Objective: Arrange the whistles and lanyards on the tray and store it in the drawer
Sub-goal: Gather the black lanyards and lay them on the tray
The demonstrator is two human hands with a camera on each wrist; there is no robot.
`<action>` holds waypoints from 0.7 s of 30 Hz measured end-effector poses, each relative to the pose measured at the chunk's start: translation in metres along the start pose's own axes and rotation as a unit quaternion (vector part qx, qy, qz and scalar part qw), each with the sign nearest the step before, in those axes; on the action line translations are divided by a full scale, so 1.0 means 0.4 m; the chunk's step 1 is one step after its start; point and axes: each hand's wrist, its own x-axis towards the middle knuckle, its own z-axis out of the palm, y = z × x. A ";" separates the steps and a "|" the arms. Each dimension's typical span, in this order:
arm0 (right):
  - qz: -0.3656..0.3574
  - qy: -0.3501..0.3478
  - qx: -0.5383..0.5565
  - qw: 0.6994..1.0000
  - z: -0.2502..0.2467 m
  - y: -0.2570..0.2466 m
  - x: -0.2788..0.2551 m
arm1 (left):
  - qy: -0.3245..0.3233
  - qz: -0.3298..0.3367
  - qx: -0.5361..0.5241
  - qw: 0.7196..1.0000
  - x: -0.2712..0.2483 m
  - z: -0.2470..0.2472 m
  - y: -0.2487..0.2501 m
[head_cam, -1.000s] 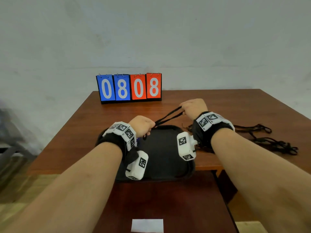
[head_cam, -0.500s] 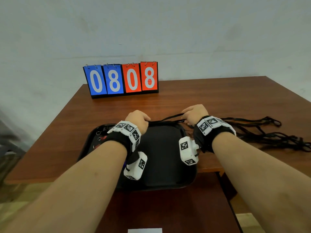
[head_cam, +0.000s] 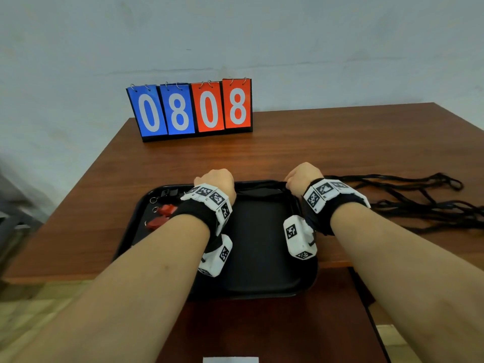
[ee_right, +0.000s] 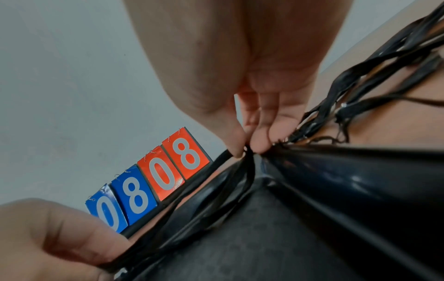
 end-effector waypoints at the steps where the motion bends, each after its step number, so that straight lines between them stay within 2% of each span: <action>1: 0.001 0.001 -0.013 1.000 0.002 -0.001 0.000 | -0.001 -0.003 0.005 1.000 0.003 0.003 -0.002; 5: -0.002 0.009 -0.012 1.000 0.000 -0.002 0.000 | -0.008 -0.005 0.013 1.000 0.003 0.005 -0.007; 13: -0.020 0.066 0.029 0.997 -0.063 0.032 -0.078 | 0.031 0.006 -0.025 0.999 -0.054 -0.038 0.003; 17: -0.017 0.071 0.019 0.997 -0.126 0.087 -0.139 | 0.048 0.048 -0.085 0.994 -0.099 -0.052 0.078; 21: -0.001 0.052 0.031 0.998 -0.194 0.180 -0.185 | 0.029 0.105 -0.126 0.986 -0.140 -0.021 0.199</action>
